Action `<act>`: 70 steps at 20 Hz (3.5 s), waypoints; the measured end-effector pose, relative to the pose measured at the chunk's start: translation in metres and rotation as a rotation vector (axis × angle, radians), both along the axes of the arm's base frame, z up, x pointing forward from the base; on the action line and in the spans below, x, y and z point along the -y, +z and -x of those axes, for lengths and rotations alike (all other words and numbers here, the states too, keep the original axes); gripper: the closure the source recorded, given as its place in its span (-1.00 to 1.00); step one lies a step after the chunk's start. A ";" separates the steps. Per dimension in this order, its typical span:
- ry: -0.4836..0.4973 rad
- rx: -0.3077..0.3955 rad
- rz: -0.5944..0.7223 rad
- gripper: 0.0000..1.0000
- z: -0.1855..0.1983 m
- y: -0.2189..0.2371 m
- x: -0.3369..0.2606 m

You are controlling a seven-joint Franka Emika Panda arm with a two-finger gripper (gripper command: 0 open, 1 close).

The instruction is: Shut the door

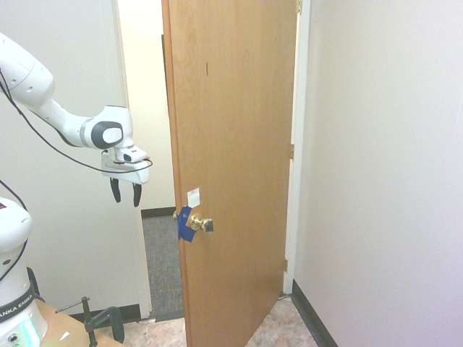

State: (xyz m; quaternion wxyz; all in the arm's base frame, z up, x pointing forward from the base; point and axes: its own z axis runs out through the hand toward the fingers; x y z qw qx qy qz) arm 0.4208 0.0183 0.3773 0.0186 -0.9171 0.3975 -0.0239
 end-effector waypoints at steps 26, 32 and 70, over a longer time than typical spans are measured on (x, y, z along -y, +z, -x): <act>-0.650 0.080 -0.025 -1.00 0.114 0.052 0.225; -0.779 0.076 0.036 -1.00 0.121 0.043 0.271; -0.531 0.194 0.097 -1.00 0.013 0.002 0.231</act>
